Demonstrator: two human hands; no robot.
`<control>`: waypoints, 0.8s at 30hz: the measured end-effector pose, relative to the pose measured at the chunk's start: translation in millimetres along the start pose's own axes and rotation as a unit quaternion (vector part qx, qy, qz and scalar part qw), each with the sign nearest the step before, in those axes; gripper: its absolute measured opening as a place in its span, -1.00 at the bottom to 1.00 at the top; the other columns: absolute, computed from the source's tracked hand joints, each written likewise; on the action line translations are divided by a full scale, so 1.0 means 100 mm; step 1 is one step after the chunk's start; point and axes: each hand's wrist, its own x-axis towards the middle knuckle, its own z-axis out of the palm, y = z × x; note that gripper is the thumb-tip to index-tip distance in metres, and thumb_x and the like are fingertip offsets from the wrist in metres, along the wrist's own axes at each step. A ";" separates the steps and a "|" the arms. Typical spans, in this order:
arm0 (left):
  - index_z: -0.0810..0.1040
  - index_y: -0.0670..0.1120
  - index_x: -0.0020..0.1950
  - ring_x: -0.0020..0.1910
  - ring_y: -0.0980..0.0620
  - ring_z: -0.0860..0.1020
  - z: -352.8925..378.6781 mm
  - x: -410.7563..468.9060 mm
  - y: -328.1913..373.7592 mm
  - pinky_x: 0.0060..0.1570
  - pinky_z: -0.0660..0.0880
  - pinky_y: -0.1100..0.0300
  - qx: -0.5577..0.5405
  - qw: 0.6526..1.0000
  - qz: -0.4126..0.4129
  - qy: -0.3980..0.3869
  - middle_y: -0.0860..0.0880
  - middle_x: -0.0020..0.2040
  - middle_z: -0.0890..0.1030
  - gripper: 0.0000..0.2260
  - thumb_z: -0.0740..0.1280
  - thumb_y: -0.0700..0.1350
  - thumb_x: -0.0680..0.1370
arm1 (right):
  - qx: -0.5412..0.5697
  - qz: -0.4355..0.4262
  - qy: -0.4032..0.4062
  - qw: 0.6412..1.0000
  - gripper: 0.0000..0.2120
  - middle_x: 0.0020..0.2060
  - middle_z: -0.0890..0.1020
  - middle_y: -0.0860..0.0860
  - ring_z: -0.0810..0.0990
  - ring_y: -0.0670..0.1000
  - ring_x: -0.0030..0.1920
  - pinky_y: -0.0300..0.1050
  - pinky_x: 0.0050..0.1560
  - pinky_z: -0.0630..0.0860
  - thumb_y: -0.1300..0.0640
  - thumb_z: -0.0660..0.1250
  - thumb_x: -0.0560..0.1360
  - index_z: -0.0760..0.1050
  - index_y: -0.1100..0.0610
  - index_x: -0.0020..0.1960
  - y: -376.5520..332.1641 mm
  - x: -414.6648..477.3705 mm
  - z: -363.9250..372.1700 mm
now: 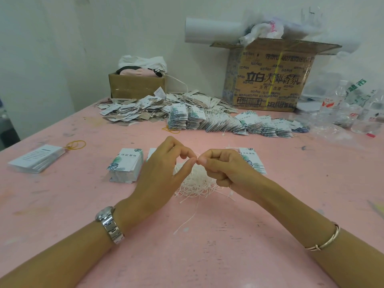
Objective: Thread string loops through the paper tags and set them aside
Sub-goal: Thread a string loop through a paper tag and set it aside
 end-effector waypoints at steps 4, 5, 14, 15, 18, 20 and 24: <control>0.62 -0.03 0.04 -0.14 0.20 0.38 -0.10 0.07 -0.02 -0.12 0.37 0.19 0.076 0.997 0.024 0.005 0.04 -0.06 0.48 -0.86 0.33 0.00 0.58 | 0.004 0.003 0.038 0.999 -0.91 -0.50 0.29 -0.11 0.16 -0.15 -0.53 -0.36 -0.58 0.13 0.26 0.35 0.53 0.54 0.17 -0.15 0.01 0.01 0.00; 0.64 -0.04 0.09 -0.10 0.13 0.42 -0.15 0.10 -0.05 -0.09 0.36 0.14 0.122 0.992 0.019 0.004 0.02 -0.03 0.51 -0.78 0.33 0.05 0.56 | 0.007 0.004 0.049 0.999 -0.90 -0.51 0.29 -0.11 0.16 -0.15 -0.53 -0.37 -0.59 0.13 0.27 0.35 0.53 0.54 0.17 -0.16 0.01 0.01 -0.01; 0.55 0.19 0.30 0.22 0.10 0.29 -0.52 0.21 -0.30 0.01 0.11 0.15 0.360 0.891 -0.049 -0.272 0.27 0.30 0.47 -0.23 0.07 0.56 0.25 | 0.004 0.005 0.089 0.996 -0.89 -0.51 0.32 -0.11 0.17 -0.14 -0.53 -0.34 -0.55 0.12 0.24 0.38 0.52 0.54 0.16 -0.19 0.05 0.03 -0.07; 0.53 0.20 0.31 0.23 0.11 0.29 -0.52 0.20 -0.30 0.00 0.10 0.15 0.367 0.883 -0.045 -0.288 0.28 0.32 0.46 -0.31 0.18 0.53 0.31 | 0.006 0.005 0.089 0.996 -0.89 -0.51 0.32 -0.11 0.17 -0.14 -0.53 -0.33 -0.55 0.12 0.24 0.38 0.52 0.54 0.16 -0.19 0.05 0.03 -0.07; 0.54 0.22 0.30 0.23 0.12 0.31 -0.52 0.19 -0.25 -0.06 0.04 0.15 0.384 0.877 -0.033 -0.288 0.28 0.32 0.48 -0.50 0.32 0.38 0.42 | 0.003 0.005 0.090 0.996 -0.90 -0.51 0.31 -0.10 0.16 -0.13 -0.52 -0.32 -0.54 0.10 0.25 0.37 0.52 0.53 0.17 -0.17 0.06 0.04 -0.08; 0.56 0.24 0.26 0.22 0.12 0.34 -0.53 0.20 -0.21 -0.08 0.03 0.15 0.391 0.875 -0.039 -0.283 0.25 0.29 0.52 -0.56 0.32 0.36 0.44 | 0.000 0.007 0.090 0.996 -0.90 -0.49 0.31 -0.08 0.15 -0.12 -0.51 -0.32 -0.55 0.11 0.25 0.38 0.52 0.54 0.18 -0.17 0.07 0.04 -0.08; 0.55 0.28 0.22 0.21 0.12 0.40 -0.53 0.20 -0.21 -0.04 0.08 0.16 0.391 0.880 -0.055 -0.264 0.18 0.26 0.54 -0.63 0.32 0.33 0.46 | -0.005 0.010 0.089 0.996 -0.90 -0.48 0.35 -0.07 0.15 -0.11 -0.50 -0.33 -0.55 0.12 0.25 0.38 0.53 0.54 0.18 -0.17 0.08 0.05 -0.08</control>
